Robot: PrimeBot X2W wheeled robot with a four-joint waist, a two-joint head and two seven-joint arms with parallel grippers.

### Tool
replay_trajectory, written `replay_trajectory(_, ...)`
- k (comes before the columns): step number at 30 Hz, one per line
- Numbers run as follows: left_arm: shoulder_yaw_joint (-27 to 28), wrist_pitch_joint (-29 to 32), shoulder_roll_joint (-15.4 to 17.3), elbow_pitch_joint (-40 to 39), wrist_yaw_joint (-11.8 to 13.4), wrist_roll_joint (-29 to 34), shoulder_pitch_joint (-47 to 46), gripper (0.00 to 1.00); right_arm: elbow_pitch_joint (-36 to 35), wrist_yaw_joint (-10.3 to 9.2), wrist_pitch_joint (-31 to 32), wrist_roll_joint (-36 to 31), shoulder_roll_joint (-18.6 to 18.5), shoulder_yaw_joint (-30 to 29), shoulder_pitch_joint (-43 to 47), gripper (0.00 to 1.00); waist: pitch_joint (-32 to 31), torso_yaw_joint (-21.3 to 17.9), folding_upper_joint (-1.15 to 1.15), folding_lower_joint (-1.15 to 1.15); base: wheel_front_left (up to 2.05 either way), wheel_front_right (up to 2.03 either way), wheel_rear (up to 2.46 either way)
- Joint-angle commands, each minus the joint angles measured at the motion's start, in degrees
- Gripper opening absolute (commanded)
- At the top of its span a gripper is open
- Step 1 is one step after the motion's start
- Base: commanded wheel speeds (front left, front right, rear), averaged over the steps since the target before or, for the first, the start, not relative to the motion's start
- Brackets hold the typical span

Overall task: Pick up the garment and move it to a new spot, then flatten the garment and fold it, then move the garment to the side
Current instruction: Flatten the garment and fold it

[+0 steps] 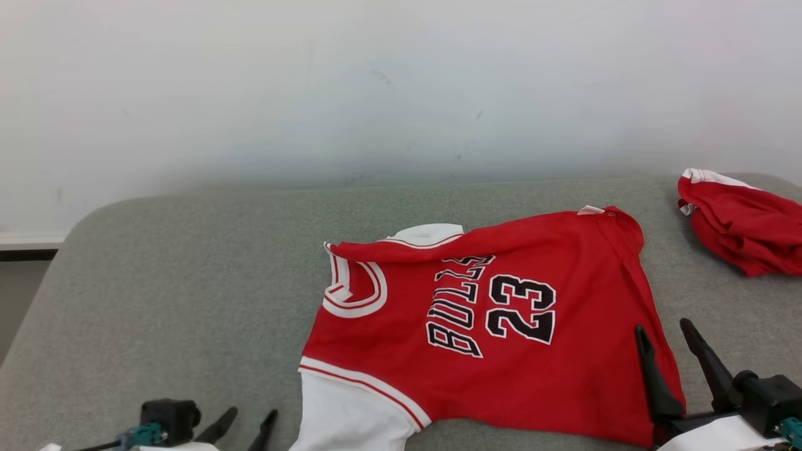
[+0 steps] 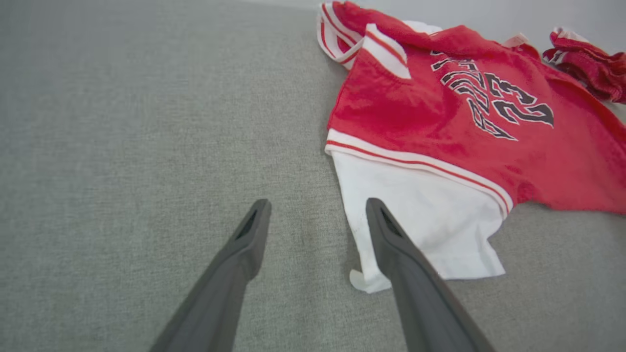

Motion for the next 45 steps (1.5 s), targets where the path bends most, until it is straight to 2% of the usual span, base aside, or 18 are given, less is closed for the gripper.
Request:
replay_trajectory(1, 1.03, -3.01, -0.8, 0.37, 0.65, 1.04, -0.11, 1.0, -0.9, -0.13, -1.07, -0.4, -0.11, 0.52, 0.74, 1.0, -0.35, -0.41, 0.0, 0.0, 0.0, 0.0, 0.0)
replay_trajectory(6, 2.33, -8.18, -2.24, 0.77, 1.26, 1.43, -0.29, 1.0, -2.1, -0.13, -2.16, -0.35, 0.18, 1.01, 0.79, 1.0, -1.05, -1.15, 0.0, 0.0, 0.0, 0.0, 0.0)
replay_trajectory(13, 6.06, -19.33, -5.01, -0.29, 3.66, 3.18, -1.31, 1.0, -4.58, -0.13, -3.78, 0.2, 0.08, 1.83, 0.66, 1.0, -2.22, -1.99, 0.0, 0.0, 0.0, 0.0, 0.0)
replay_trajectory(17, 8.29, -21.09, -6.3, -1.11, 5.06, 4.93, -0.21, 1.0, -4.57, -0.13, -4.35, 0.09, 0.43, 2.2, 1.08, 1.0, -2.41, -2.48, 0.0, 0.0, 0.0, 0.0, 0.0)
replay_trajectory(22, 11.6, -21.47, -7.9, -2.02, 5.34, 8.1, 1.12, 1.0, -4.41, -0.13, -5.07, 0.03, 1.15, 2.37, 1.93, 1.0, -2.44, -2.83, 0.0, 0.0, 0.0, 0.0, 0.0)
replay_trajectory(30, 16.82, -21.45, -12.4, -2.16, 1.94, 15.22, 3.94, 1.0, -2.79, -0.14, -5.47, -0.81, 2.45, 2.25, 2.55, 1.0, -1.95, -2.61, 0.0, 0.0, 0.0, 0.0, 0.0)
replay_trajectory(40, 20.99, -21.46, -16.12, -1.11, -3.02, 19.64, 3.54, 1.0, -2.7, -0.14, -5.53, -1.01, 2.2, 2.25, 2.3, 1.0, -2.09, -2.44, 0.0, 0.0, 0.0, 0.0, 0.0)
replay_trajectory(45, 22.54, -21.47, -17.48, -0.37, -4.65, 21.22, 3.8, 1.0, -2.73, -0.14, -5.53, -1.03, 2.01, 2.34, 2.38, 1.0, -2.25, -2.65, 0.0, 0.0, 0.0, 0.0, 0.0)
